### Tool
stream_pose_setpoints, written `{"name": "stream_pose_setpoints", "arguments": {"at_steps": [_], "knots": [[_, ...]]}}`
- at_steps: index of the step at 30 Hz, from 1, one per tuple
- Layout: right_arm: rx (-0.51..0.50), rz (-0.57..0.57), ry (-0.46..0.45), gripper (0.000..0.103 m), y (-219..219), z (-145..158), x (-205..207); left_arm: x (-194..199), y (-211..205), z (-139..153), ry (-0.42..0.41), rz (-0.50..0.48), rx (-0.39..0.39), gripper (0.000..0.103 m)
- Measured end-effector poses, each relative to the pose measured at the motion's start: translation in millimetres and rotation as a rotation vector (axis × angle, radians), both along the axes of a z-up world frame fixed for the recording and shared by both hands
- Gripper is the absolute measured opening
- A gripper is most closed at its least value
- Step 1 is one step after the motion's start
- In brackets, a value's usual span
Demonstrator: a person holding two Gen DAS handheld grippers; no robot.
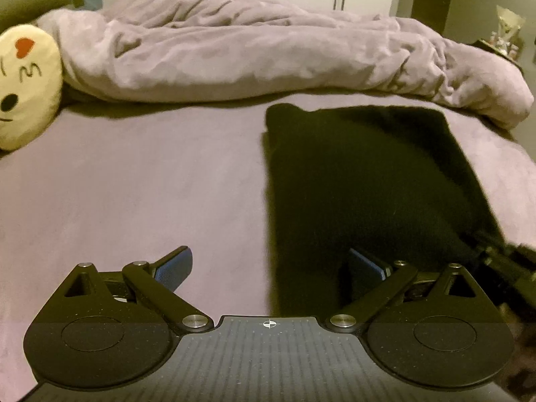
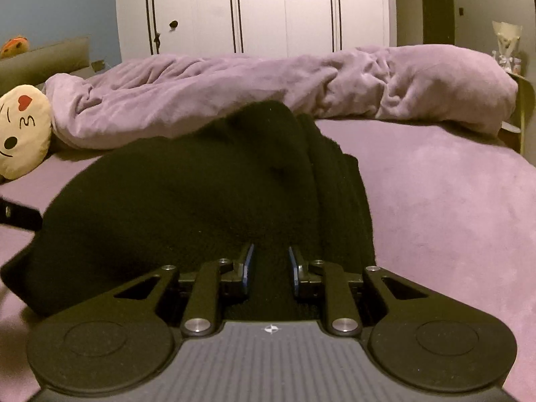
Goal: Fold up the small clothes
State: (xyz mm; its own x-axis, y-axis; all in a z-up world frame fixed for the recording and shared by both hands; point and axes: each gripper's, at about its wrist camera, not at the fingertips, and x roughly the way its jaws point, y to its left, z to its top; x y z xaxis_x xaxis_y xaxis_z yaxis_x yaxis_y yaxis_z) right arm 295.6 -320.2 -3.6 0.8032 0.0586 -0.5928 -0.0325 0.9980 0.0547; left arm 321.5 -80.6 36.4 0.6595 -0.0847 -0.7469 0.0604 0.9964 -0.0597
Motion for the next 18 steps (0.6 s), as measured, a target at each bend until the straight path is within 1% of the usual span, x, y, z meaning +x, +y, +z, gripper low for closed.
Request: {"name": "stream_pose_setpoints", "arguments": {"at_steps": [3,5,7,11,15,18], "knots": [[-0.037,0.001,-0.002,0.019,7,-3,2,15,0,-7,0.017,0.023,-0.059,0.103],[-0.035,0.005,-0.008,0.019,6,-7,2,24,-2,-15,0.033,0.024,-0.071,0.103],[-0.028,0.003,-0.013,0.019,4,-9,4,28,-6,-21,0.051,0.013,-0.061,0.103],[-0.065,-0.001,-0.012,0.02,10,-7,2,27,-11,-24,0.051,-0.025,-0.01,0.103],[-0.036,-0.021,0.012,0.02,13,12,4,26,-9,-22,0.069,-0.014,-0.009,0.103],[0.003,-0.04,-0.017,0.02,15,33,1,26,-10,-20,0.065,-0.012,0.005,0.103]]}}
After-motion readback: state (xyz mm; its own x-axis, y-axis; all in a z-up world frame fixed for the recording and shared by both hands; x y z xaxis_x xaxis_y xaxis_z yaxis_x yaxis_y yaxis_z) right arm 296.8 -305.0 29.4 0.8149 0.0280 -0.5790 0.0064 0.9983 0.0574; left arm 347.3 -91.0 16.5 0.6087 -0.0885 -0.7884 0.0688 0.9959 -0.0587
